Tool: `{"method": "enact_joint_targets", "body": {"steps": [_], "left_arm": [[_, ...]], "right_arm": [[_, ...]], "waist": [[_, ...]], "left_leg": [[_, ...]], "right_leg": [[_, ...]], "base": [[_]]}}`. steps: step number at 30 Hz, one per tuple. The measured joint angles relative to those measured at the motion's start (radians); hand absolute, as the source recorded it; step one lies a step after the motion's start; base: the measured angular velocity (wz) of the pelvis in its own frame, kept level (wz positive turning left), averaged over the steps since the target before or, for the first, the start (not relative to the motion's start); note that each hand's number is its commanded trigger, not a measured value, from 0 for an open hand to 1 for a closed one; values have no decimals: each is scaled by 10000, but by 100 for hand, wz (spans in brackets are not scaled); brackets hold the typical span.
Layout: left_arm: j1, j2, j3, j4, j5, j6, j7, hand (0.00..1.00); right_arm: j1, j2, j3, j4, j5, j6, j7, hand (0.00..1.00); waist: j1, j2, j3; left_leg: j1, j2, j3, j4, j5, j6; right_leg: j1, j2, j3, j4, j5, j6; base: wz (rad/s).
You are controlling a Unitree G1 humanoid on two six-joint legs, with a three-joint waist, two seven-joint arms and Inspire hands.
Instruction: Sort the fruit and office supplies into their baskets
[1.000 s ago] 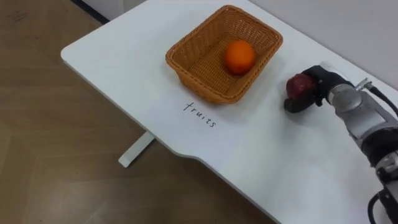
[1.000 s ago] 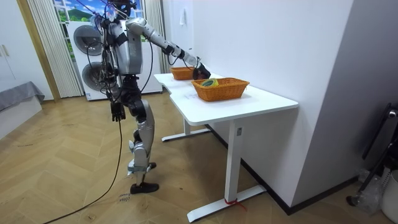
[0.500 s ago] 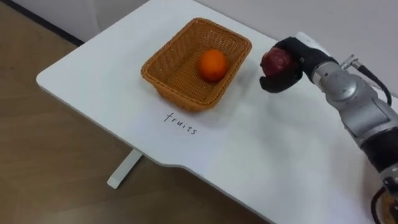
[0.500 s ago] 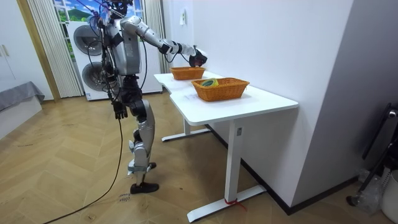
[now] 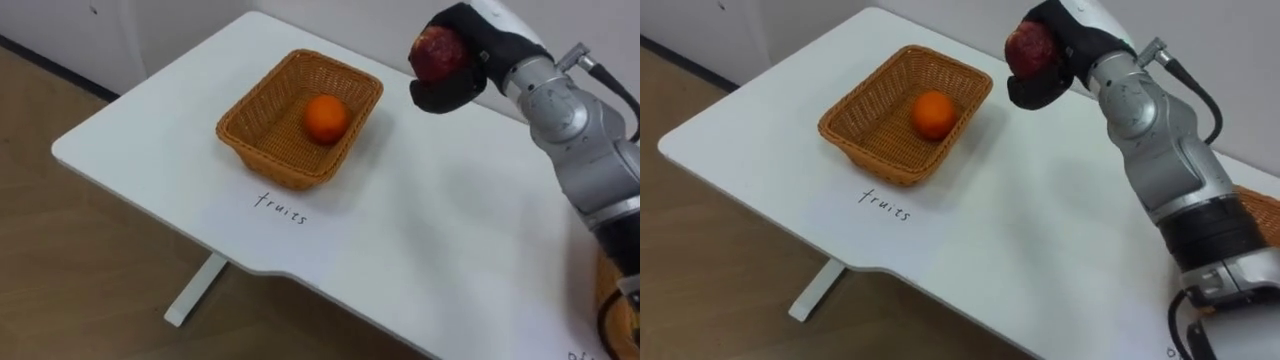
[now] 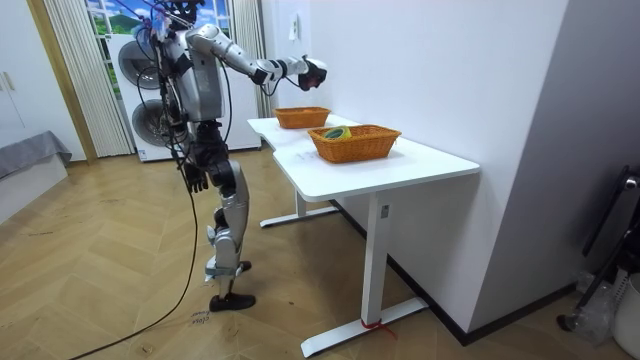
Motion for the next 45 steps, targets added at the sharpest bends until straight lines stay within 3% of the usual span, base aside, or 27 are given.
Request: {"method": "enact_joint_targets", "body": {"steps": [6,8,11,16,21,23,26,34,35,36,37,38,45], "left_arm": [[143,12,-26,-286,6,200,5,0],[180,56,-37,-265,4,202,6,0],[217,62,-16,-196,8,241,-8,0],[139,64,3,-194,33,247,-138,0],[160,71,15,-81,66,278,-285,0],[161,70,60,-80,77,282,-312,0],[171,83,101,-68,75,293,-307,0],[511,85,85,-79,48,311,-285,0],[552,83,81,-79,13,309,-285,0],[573,86,80,-79,-33,309,-285,0],[616,91,83,-97,-118,310,-284,0],[624,93,86,-117,-125,310,-286,0],[601,166,84,-312,-124,267,-264,0]], "right_arm": [[-8,14,35,-743,-68,447,353,100],[-12,93,64,-772,-217,490,412,100],[-10,270,223,-769,-456,542,556,100],[-9,577,258,-798,-449,605,927,100],[-9,958,518,-777,-453,751,1125,100],[-10,1102,729,-711,-451,751,1135,100],[-8,1122,1089,-668,-451,755,1217,100],[-12,1121,1383,-272,-383,740,1205,100],[-12,1122,1402,-200,-383,740,1204,70],[-12,1125,1419,-168,-383,739,1203,56],[-13,1165,1428,-45,-400,735,1196,8],[-13,1214,1428,124,-414,738,1165,0],[-8,1361,1434,803,-410,746,1148,0]], "waist": [[55,-73,45],[119,-174,130],[224,-249,161],[567,-416,181],[688,-431,188],[953,-444,207],[1129,-465,214],[1458,-596,226],[1467,-613,244],[1477,-621,251],[1489,-633,260],[1495,-652,268],[1724,-672,269]], "left_leg": [[20,-19,-125,-43,4,-1],[188,-17,-172,-184,41,-11],[340,-28,-207,-256,40,-10],[363,-24,-220,-329,39,-7],[501,-124,-514,-348,40,3],[577,-144,-560,-399,40,8],[570,-173,-739,-386,40,7],[499,-198,-837,-372,50,13],[489,-202,-856,-364,49,12],[489,-202,-870,-365,48,12],[488,-202,-885,-367,47,11],[482,-204,-885,-368,46,10],[501,-202,-877,-371,50,8]], "right_leg": [[18,-3,-76,3,-16,24],[130,-2,-86,2,-20,30],[260,-6,-109,0,-56,86],[269,2,-102,-5,-59,91],[464,-44,-243,-10,-98,154],[546,-69,-372,-35,-131,204],[603,-70,-596,-19,-132,205],[638,-69,-606,-14,-133,208],[637,-66,-607,-15,-134,209],[636,-65,-605,-16,-134,209],[634,-65,-609,-16,-136,213],[621,-66,-616,-17,-140,219],[580,-73,-626,-15,-142,222]], "base": [[2],[5],[3],[4],[18],[4],[14],[8],[0],[0],[0],[0],[-2]]}}
